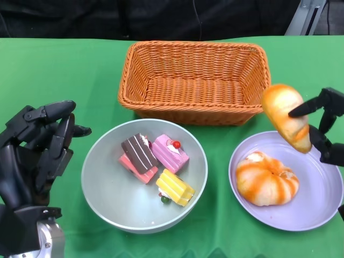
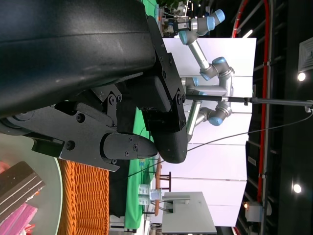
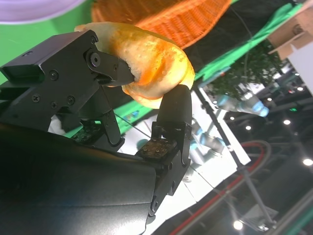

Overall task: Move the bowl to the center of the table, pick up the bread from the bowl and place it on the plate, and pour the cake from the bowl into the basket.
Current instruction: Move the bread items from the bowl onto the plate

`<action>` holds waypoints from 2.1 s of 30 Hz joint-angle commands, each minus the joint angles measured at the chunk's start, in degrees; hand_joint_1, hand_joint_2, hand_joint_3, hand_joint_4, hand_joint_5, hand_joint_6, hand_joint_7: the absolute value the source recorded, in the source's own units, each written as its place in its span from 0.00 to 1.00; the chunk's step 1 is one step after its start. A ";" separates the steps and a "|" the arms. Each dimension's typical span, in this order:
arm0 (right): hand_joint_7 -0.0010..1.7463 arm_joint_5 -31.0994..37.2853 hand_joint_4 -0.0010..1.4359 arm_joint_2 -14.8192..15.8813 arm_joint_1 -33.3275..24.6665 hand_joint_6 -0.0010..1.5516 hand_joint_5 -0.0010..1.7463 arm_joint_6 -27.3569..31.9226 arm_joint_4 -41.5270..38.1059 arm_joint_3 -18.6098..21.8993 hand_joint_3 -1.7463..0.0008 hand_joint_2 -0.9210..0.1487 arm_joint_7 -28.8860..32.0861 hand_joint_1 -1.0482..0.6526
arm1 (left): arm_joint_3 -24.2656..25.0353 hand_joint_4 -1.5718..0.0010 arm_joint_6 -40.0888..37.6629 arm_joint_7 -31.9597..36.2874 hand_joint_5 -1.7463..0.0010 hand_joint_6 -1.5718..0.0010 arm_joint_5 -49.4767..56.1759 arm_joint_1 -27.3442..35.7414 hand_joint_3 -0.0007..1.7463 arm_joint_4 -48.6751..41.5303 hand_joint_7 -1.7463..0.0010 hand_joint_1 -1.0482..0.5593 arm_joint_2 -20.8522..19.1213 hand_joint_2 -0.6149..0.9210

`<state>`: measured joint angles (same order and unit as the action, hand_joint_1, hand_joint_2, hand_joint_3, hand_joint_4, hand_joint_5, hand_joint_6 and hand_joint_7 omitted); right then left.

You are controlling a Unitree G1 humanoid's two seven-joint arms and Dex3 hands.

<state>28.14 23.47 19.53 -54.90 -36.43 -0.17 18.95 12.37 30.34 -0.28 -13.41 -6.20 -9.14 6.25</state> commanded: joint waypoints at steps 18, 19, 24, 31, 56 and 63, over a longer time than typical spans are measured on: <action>0.66 3.66 0.46 0.61 -4.12 0.49 0.99 -1.08 -7.68 -3.59 0.46 0.36 7.28 0.62 | 0.50 0.42 -0.03 -0.87 0.37 0.31 -0.36 0.57 0.19 1.54 0.69 0.56 -1.43 1.00; 0.66 3.44 0.46 0.55 -4.03 0.49 0.99 -1.28 -8.21 -3.72 0.46 0.36 7.23 0.62 | 0.51 0.42 -0.06 -0.89 0.37 0.31 -0.40 0.60 0.19 1.59 0.69 0.56 -1.43 1.00; 0.67 2.70 0.46 0.37 -4.59 0.48 1.00 -1.37 -9.67 -4.09 0.47 0.34 6.83 0.61 | 0.40 0.42 -0.12 -1.03 0.36 0.30 -0.62 0.91 0.20 1.90 0.69 0.56 -1.49 1.00; 0.66 1.63 0.48 -0.04 -6.00 0.49 0.97 -0.24 -9.34 -4.50 0.50 0.30 6.05 0.62 | 0.44 0.43 -0.31 -1.92 0.37 0.31 -1.39 1.58 0.20 2.50 0.69 0.56 -1.72 1.00; 0.46 7.64 0.49 2.42 -2.23 0.56 0.86 3.75 -17.86 -10.32 0.70 0.16 14.17 0.60 | 0.71 0.44 -0.77 -2.50 0.37 0.32 -0.75 2.78 0.20 3.55 0.68 0.56 -1.66 1.00; 0.09 8.13 0.46 2.30 -2.63 0.58 0.47 5.13 -16.22 -10.80 0.98 0.02 15.47 0.52 | 0.69 0.43 -0.46 -2.62 0.38 0.32 -0.72 2.46 0.20 2.88 0.68 0.57 -1.49 1.00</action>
<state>36.01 25.12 17.51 -50.79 -52.94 -10.43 33.97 12.66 29.32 -3.10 -14.01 -3.86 -5.91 5.22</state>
